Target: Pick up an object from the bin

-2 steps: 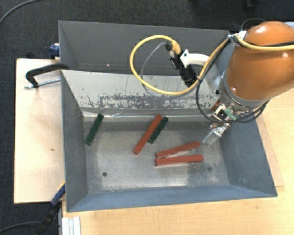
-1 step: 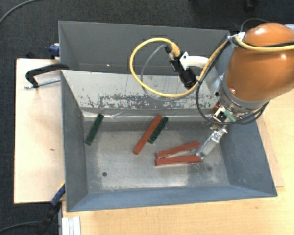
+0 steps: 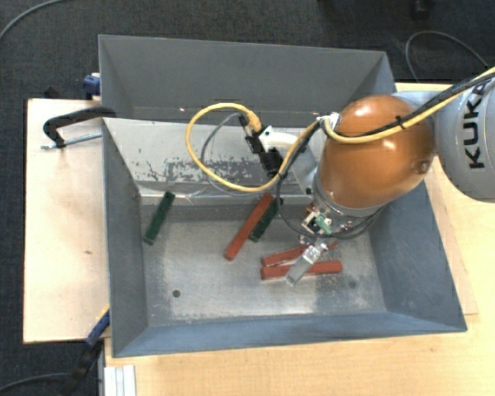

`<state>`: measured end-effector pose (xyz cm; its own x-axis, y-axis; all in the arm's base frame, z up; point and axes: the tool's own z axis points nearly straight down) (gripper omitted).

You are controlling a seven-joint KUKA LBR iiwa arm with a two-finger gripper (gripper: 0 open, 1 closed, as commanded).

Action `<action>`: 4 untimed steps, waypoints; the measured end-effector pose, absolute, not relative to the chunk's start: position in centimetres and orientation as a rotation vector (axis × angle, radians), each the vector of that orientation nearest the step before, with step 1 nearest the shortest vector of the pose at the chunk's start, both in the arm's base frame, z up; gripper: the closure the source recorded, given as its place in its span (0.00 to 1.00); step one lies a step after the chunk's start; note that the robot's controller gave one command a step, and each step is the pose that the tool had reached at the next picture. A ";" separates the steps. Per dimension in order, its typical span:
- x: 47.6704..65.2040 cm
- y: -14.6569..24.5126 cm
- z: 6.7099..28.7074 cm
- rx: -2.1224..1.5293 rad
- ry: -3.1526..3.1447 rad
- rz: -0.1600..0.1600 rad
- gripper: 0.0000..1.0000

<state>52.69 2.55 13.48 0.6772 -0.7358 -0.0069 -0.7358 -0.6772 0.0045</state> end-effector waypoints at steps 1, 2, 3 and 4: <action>52.4 2.9 6.9 2.841 -1.338 -0.005 0.00; 52.5 2.9 7.1 2.843 -1.340 -0.003 1.00; 52.5 2.9 7.1 2.843 -1.340 -0.003 1.00; 52.5 3.0 7.1 2.843 -1.341 -0.003 1.00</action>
Offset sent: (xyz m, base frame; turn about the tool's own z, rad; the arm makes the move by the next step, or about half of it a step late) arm -0.0019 0.0026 -0.0648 0.0523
